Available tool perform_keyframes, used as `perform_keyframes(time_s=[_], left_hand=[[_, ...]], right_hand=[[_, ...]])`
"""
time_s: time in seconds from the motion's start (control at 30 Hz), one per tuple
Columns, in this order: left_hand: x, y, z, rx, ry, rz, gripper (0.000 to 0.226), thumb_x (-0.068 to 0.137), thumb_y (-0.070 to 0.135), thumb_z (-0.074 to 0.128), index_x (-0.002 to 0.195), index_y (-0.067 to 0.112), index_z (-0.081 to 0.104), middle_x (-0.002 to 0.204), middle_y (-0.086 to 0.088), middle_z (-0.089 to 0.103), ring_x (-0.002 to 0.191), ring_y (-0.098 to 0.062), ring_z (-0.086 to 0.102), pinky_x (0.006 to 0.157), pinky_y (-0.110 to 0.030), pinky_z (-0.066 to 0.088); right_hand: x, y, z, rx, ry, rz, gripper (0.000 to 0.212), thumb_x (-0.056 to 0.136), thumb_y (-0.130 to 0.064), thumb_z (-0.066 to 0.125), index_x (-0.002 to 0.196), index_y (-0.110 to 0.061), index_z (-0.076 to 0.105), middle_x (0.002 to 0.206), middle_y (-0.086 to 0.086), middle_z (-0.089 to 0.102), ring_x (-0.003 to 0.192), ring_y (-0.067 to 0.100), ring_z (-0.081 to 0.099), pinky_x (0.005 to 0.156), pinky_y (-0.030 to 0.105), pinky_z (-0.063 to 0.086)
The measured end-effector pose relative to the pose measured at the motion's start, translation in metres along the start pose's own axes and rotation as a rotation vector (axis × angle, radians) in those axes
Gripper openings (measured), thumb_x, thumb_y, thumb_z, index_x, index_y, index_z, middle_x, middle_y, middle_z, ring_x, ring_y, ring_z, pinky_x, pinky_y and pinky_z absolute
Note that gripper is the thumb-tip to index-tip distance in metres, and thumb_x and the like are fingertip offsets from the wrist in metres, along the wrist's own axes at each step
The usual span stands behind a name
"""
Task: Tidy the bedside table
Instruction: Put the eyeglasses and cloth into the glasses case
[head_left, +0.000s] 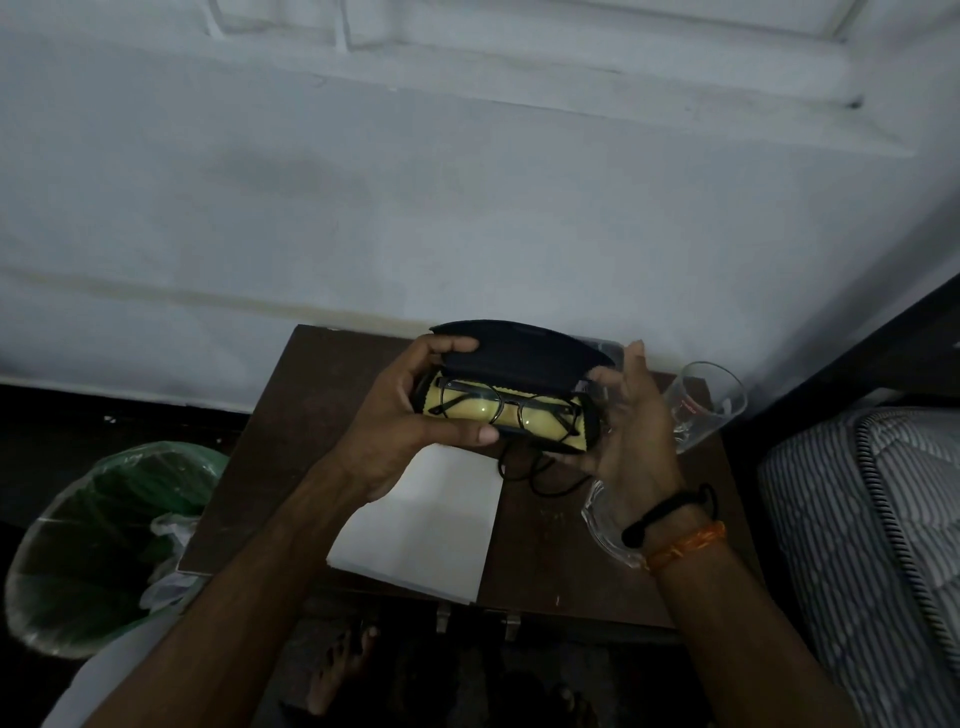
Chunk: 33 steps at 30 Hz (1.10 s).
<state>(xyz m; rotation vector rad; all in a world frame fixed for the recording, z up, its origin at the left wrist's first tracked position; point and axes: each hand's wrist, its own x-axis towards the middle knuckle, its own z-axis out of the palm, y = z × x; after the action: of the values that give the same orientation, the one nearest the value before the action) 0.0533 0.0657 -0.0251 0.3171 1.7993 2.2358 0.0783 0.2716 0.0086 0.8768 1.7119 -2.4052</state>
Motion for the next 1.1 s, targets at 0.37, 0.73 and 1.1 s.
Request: perform_keyframes(time_s=[0.37,0.73,1.1], left_hand=[[-0.001,0.007,0.003,-0.207,0.021,-0.156,0.062,0.073,0.027,0.08,0.121,0.017,0.041,0.127,-0.015,0.06,0.108,-0.037,0.066,0.078,-0.061,0.055],[0.005,0.006,-0.007,-0.199,0.141,-0.303,0.035,0.084,0.008,0.067,0.118,0.002,0.059,0.125,-0.018,0.059,0.104,-0.031,0.069,0.082,-0.048,0.059],[0.003,0.004,-0.01,-0.222,0.14,-0.297,0.051,0.072,0.004,0.074,0.121,0.005,0.061,0.131,-0.018,0.055,0.107,-0.034,0.068,0.08,-0.044,0.059]], right_hand=[[-0.001,0.0,-0.008,0.009,-0.235,0.138,0.043,0.088,-0.047,0.063,0.117,-0.014,0.067,0.106,0.008,0.075,0.103,0.031,0.07,0.085,0.051,0.057],[0.008,0.007,-0.008,-0.021,-0.292,0.027,0.044,0.081,-0.003,0.073,0.123,-0.012,0.062,0.126,0.014,0.065,0.102,0.029,0.071,0.079,0.037,0.06],[0.007,0.014,-0.003,-0.043,-0.299,0.005,0.047,0.079,-0.005,0.077,0.123,-0.013,0.063,0.125,0.012,0.066,0.1,0.028,0.072,0.079,0.037,0.061]])
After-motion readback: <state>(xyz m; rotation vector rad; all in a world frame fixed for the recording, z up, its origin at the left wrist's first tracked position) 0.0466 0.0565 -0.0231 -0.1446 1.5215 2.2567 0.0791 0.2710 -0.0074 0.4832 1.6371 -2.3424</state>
